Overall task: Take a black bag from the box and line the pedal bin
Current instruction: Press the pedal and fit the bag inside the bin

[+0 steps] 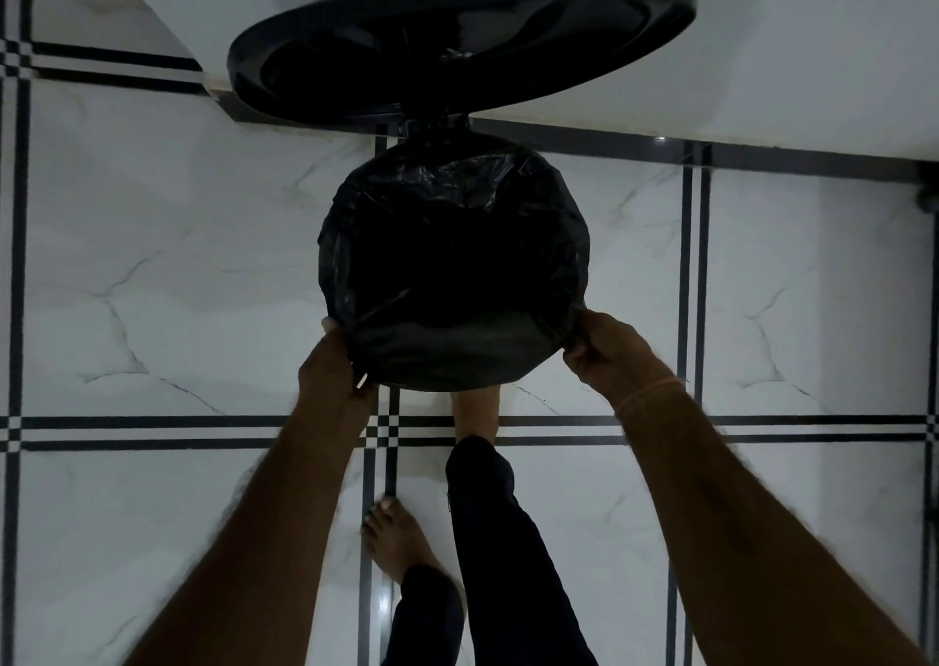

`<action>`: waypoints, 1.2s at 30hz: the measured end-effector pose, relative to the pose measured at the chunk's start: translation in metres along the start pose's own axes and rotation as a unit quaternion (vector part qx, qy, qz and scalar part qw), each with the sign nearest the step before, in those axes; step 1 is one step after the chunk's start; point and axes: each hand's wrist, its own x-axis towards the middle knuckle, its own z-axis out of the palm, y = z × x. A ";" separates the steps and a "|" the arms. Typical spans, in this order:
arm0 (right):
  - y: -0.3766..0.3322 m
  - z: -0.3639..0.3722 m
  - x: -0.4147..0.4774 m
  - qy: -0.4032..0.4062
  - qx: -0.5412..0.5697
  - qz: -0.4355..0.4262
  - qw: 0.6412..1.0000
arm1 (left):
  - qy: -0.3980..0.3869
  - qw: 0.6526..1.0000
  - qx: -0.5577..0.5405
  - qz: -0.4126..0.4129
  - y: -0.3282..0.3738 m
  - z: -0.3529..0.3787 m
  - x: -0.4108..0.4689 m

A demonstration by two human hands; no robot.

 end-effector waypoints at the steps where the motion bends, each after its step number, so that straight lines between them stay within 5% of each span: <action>1: 0.001 0.000 0.001 0.006 0.011 -0.004 1.000 | 0.020 1.000 0.019 0.004 0.003 0.002 0.000; 8: 0.003 -0.006 0.011 -0.052 0.053 -0.052 0.996 | 0.071 0.993 0.036 0.091 0.014 0.005 0.012; 16: 0.003 -0.008 -0.001 -0.153 0.035 -0.121 0.980 | -0.002 0.991 -0.006 0.132 0.008 -0.002 -0.002; 22: -0.011 0.002 -0.005 -0.075 0.041 -0.150 0.985 | -0.048 0.996 -0.035 0.069 0.005 -0.010 0.009; 27: -0.017 0.004 -0.002 -0.076 0.076 -0.126 0.986 | 0.003 0.987 0.054 0.153 0.007 -0.009 0.004; 32: -0.016 0.003 0.002 -0.057 -0.005 -0.196 0.979 | -0.008 0.970 0.096 0.223 0.005 -0.009 -0.004; 36: -0.012 0.002 -0.011 -0.115 -0.055 -0.229 0.965 | -0.034 0.973 0.073 0.217 -0.003 -0.005 -0.010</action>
